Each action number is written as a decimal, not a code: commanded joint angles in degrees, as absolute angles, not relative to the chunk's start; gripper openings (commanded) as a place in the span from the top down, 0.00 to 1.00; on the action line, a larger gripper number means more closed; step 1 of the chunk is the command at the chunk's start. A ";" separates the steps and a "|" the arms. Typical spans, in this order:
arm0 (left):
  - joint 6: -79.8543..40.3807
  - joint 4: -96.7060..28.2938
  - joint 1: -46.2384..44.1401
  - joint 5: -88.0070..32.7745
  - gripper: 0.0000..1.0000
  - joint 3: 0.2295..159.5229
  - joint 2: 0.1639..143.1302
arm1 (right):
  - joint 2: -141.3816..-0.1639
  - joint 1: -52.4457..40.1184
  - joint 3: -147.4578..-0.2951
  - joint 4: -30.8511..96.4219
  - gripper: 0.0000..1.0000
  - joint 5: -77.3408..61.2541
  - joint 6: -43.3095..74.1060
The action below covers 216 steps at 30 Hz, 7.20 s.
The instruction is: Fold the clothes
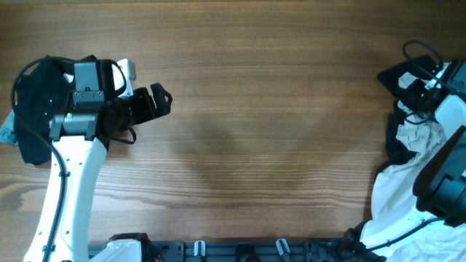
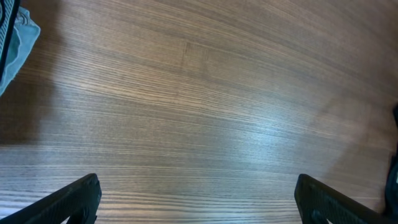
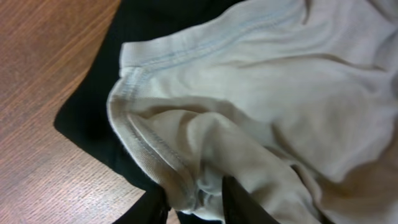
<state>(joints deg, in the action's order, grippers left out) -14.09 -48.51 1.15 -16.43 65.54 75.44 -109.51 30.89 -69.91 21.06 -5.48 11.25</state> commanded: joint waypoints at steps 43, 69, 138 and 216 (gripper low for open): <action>-1.80 -60.55 -6.96 -17.15 0.00 86.26 83.74 | -66.52 -21.15 -94.08 46.44 0.18 -13.23 15.77; 5.10 -22.35 -26.00 0.78 0.96 86.30 126.50 | -69.28 -18.65 -94.06 59.61 0.12 -11.31 21.23; -3.18 -62.65 -3.14 -17.80 0.55 108.77 104.57 | -123.11 -5.15 -89.60 41.76 0.45 1.74 11.92; -37.76 -41.39 -3.20 4.14 0.96 54.39 106.83 | -131.70 6.55 -91.37 14.52 0.73 -9.41 10.70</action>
